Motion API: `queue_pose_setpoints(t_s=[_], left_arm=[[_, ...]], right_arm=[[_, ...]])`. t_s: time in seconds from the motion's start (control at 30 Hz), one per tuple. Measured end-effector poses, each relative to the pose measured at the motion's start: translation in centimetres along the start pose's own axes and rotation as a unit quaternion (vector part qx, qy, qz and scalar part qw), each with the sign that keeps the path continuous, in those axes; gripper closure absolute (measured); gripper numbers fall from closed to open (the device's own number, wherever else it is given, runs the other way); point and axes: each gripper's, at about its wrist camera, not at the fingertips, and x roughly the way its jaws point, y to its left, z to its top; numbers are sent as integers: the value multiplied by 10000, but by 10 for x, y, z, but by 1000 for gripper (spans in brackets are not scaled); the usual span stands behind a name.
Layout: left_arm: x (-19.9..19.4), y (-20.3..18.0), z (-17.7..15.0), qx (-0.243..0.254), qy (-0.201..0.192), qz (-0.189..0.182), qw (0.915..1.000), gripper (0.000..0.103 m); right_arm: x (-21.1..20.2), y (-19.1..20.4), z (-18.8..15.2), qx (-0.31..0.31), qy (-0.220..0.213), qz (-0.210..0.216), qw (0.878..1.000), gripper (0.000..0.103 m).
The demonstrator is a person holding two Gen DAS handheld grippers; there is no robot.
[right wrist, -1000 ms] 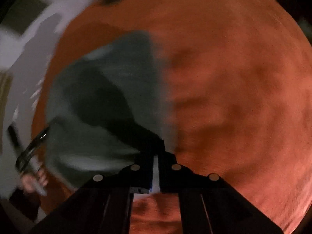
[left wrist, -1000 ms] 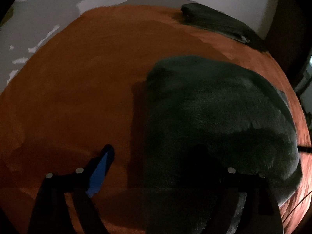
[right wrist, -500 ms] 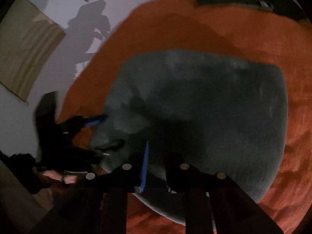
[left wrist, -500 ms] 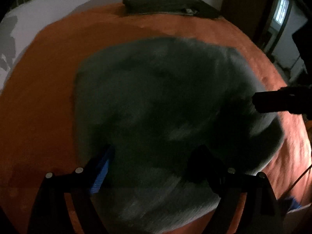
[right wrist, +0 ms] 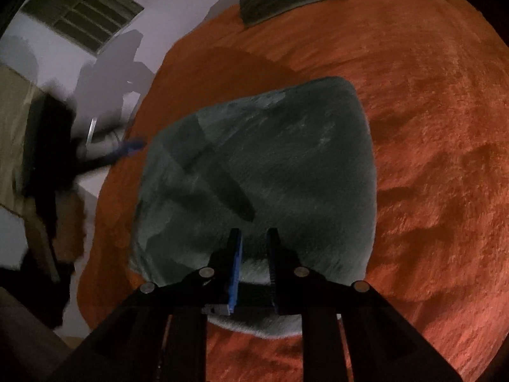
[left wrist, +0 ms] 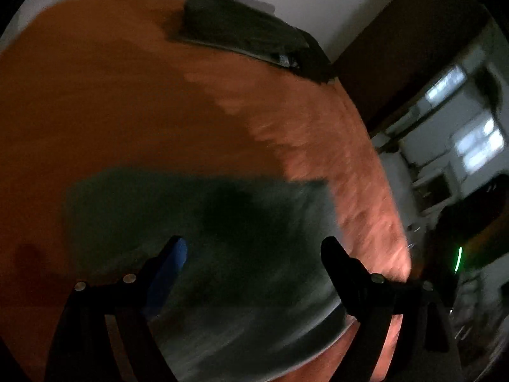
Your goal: Fold clothes
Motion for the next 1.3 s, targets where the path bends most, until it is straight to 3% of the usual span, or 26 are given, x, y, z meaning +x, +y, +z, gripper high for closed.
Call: queue_pose_setpoints(t_s=[0.03,0.07,0.17,0.23,0.37,0.47,0.57,0.67,0.77,0.83,0.93,1.03,1.1,1.17,1.3], left_arm=[[13,-9,10,-146,2,-81,9999,15],[29,-18,16,-182,83,63,9998,15],[80,-31,23,-150,456,902,9948,15],[91,-25,8,-131,594,1176,9912,15],[77,-23,-17,688,485,1726,9814,18],[50,-21,-39,1249,289,2181,9675,18],[21,9,-64,1412,122,2596,9553,18],[-2,59,-74,939,156,2617,9604,15],[-35,113,-76,-50,249,2666,9635,11],[-51,133,-76,-433,300,2781,9591,10],[-74,150,-74,-659,174,3245,9434,11],[-89,159,-66,-807,42,2940,9524,11],[-89,152,-60,-852,61,2248,9707,11],[-79,132,-53,-601,108,1706,9834,11],[-45,98,-47,240,-8,1857,9823,11]], right_arm=[[-1,2,-3,-19,10,-22,10000,88],[-2,4,-7,-37,20,-44,10000,88],[-11,5,-16,26,-10,-145,9999,81],[-27,-5,-14,-27,-87,-308,9995,75],[-41,10,-14,-501,-283,-774,9953,75],[-40,9,-13,-479,-291,-738,9957,75],[-36,7,-9,-457,-254,-720,9960,75],[-32,7,-1,-486,-238,-811,9952,75],[-29,6,11,-562,-256,-1195,9909,75],[-31,5,19,-523,-293,-1230,9906,73],[-30,4,29,-477,-321,-1226,9908,70],[-28,8,35,-539,-285,-1060,9925,70],[-26,15,39,-634,-295,-913,9934,70],[-24,22,43,-712,-284,-727,9944,69],[-7,37,48,-889,-83,-423,9951,65]])
